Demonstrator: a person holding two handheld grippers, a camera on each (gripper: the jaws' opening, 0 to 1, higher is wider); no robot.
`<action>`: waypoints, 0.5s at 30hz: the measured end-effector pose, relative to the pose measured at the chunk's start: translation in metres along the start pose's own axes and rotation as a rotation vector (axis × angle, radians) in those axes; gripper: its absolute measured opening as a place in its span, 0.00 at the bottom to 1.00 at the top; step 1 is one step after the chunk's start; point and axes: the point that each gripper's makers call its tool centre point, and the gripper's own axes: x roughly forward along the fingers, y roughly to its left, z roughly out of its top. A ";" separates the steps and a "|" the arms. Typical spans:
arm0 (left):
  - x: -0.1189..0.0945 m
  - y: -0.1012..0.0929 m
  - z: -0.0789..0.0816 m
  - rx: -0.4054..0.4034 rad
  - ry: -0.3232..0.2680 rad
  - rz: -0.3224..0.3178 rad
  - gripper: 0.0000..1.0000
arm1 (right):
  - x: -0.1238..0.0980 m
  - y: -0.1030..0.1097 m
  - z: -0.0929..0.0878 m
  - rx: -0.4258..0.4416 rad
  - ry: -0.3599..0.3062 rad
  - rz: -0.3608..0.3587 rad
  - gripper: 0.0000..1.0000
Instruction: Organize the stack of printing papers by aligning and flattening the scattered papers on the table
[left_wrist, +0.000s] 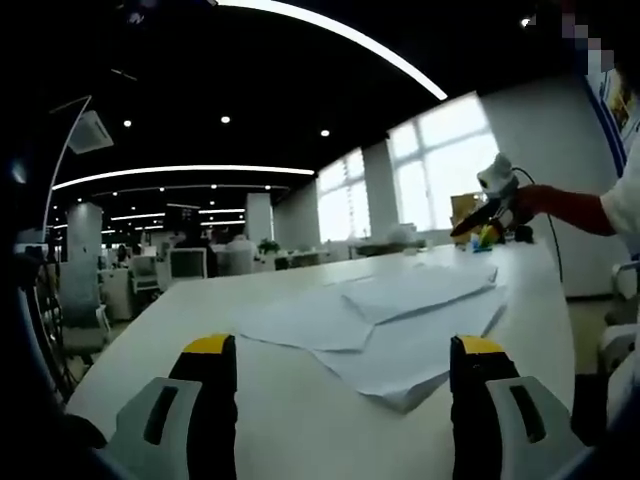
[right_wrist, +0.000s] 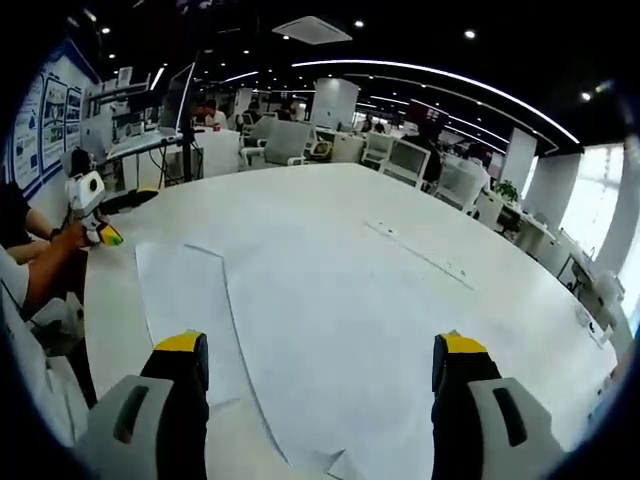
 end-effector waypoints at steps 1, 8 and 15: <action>0.001 0.000 0.000 0.002 0.002 -0.001 0.90 | 0.001 0.000 0.000 -0.002 0.003 -0.001 0.88; 0.001 0.001 0.000 0.001 -0.002 0.001 0.90 | 0.007 -0.001 -0.001 -0.006 0.022 -0.002 0.88; 0.002 0.001 0.000 0.006 -0.002 0.002 0.90 | 0.008 -0.003 -0.002 -0.010 0.034 -0.003 0.88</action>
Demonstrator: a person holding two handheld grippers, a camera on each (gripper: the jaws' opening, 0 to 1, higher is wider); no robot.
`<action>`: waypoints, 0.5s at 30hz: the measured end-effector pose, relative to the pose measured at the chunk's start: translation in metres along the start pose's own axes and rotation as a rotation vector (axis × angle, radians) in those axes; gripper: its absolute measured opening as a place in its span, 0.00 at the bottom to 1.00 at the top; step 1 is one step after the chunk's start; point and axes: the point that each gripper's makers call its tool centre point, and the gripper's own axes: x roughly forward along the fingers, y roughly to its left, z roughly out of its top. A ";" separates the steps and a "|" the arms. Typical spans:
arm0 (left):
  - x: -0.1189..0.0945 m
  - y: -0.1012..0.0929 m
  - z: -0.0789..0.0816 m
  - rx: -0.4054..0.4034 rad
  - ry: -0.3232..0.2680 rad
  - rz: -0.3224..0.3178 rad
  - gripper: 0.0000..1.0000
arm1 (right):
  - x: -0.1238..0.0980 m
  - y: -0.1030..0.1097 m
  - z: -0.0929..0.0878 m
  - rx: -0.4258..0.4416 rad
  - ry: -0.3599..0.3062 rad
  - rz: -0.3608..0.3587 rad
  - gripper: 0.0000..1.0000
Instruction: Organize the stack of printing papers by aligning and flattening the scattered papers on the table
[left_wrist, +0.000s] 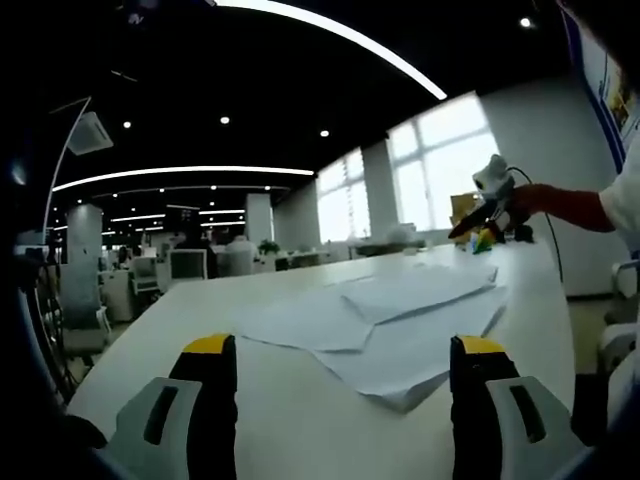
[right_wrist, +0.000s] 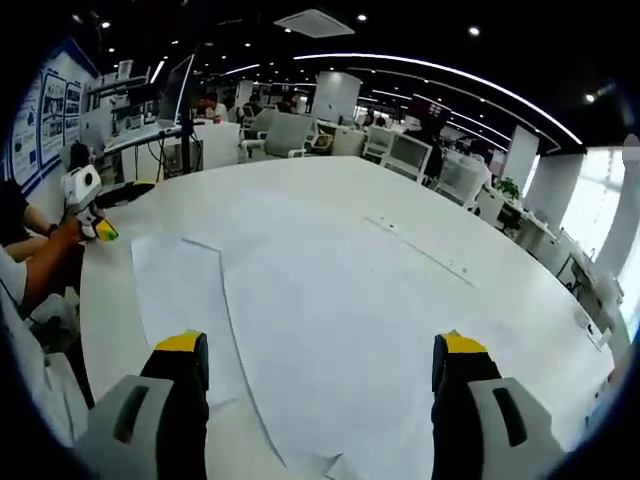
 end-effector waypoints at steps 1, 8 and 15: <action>0.000 0.000 0.000 -0.001 0.000 -0.002 0.90 | 0.000 0.000 0.000 0.001 -0.001 0.000 0.88; 0.000 -0.001 0.000 0.003 0.000 -0.002 0.90 | 0.001 0.003 -0.002 -0.004 0.009 0.006 0.87; 0.000 -0.001 0.000 0.001 -0.002 -0.002 0.90 | 0.003 0.001 -0.003 -0.004 0.013 0.006 0.87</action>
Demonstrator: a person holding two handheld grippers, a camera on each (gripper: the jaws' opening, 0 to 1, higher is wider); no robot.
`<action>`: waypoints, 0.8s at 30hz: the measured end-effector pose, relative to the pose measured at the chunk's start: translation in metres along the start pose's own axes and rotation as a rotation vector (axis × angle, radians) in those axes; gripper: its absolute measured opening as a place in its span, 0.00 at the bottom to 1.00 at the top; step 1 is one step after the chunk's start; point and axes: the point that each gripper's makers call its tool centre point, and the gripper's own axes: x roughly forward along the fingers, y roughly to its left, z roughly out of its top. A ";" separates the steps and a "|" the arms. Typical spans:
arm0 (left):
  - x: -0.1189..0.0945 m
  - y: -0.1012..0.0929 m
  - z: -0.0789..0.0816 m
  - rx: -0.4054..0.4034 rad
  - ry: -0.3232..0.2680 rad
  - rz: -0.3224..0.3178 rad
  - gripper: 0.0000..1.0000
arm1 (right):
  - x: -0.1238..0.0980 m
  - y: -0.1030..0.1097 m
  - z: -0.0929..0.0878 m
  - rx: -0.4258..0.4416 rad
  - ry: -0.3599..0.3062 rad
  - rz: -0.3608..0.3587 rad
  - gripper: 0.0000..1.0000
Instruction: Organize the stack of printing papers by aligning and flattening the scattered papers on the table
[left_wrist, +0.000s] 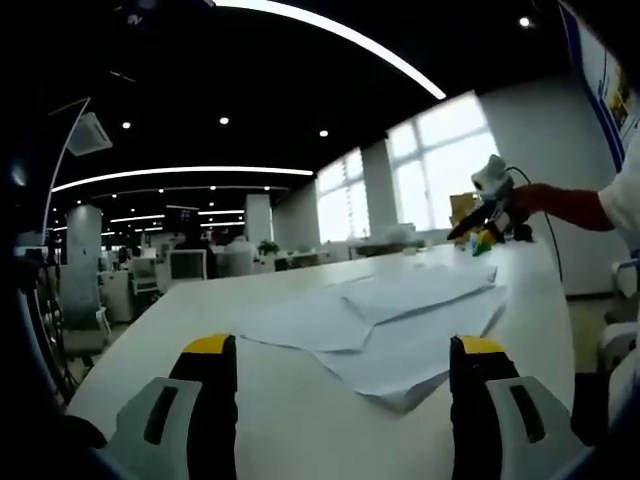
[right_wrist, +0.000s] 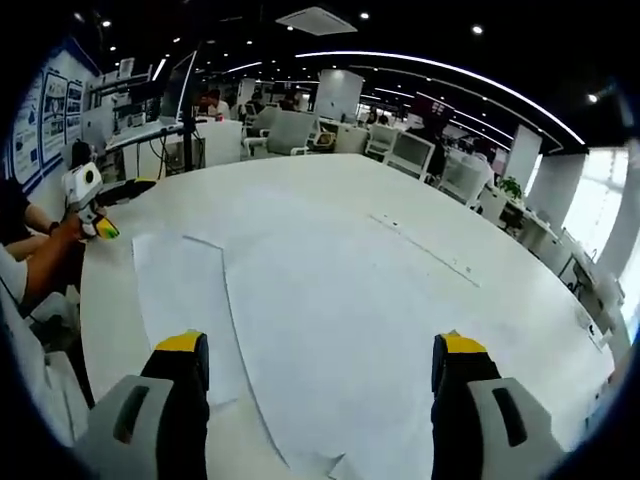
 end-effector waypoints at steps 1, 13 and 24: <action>0.000 0.000 0.000 -0.002 0.000 0.000 0.90 | 0.000 -0.001 -0.001 -0.001 0.002 -0.002 0.87; 0.000 -0.003 0.000 0.004 -0.001 -0.011 0.90 | 0.010 -0.001 -0.008 0.013 0.023 0.010 0.87; -0.001 -0.002 0.000 0.000 0.001 -0.010 0.90 | 0.010 0.000 -0.010 0.008 0.026 0.009 0.87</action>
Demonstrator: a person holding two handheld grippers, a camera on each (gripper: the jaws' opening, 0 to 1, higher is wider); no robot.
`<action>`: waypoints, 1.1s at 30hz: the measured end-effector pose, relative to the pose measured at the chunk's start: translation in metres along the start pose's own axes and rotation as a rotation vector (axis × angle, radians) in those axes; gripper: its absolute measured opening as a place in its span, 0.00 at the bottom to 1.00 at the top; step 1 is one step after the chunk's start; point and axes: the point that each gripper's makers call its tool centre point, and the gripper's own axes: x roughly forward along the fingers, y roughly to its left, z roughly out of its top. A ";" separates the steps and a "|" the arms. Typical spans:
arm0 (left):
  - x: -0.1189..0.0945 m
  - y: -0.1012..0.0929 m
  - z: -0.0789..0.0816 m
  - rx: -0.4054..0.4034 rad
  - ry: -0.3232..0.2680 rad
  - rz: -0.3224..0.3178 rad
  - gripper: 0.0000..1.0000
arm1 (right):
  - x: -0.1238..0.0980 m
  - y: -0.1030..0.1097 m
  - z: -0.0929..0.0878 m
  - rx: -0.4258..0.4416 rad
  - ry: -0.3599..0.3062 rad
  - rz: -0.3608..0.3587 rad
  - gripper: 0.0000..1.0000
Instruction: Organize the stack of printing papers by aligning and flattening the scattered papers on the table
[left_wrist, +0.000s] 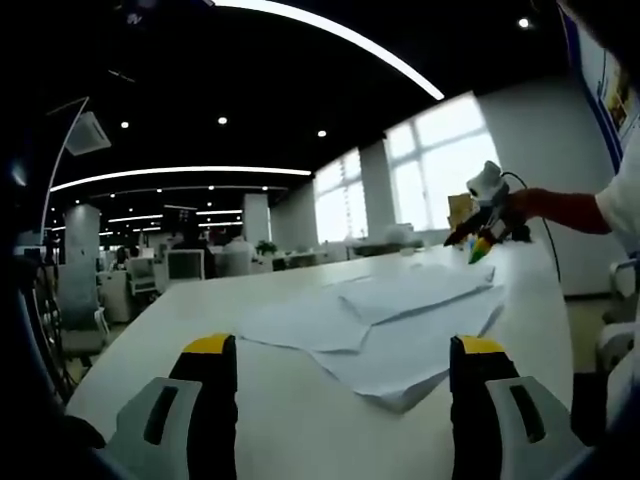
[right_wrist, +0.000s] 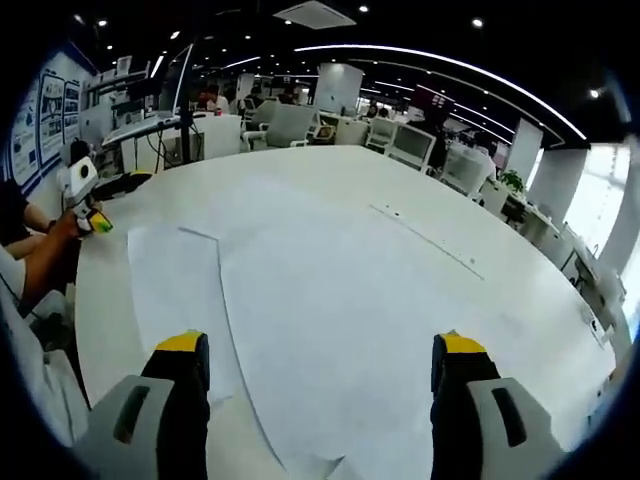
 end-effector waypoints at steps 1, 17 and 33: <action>0.000 0.000 0.000 -0.001 0.001 0.000 0.90 | 0.000 0.000 -0.001 -0.002 0.002 -0.001 0.87; 0.000 0.001 0.000 0.001 0.007 -0.001 0.90 | 0.003 -0.002 -0.002 -0.004 0.014 -0.011 0.87; -0.001 0.001 0.001 0.001 -0.001 0.002 0.90 | 0.011 0.000 -0.004 -0.006 0.035 -0.007 0.87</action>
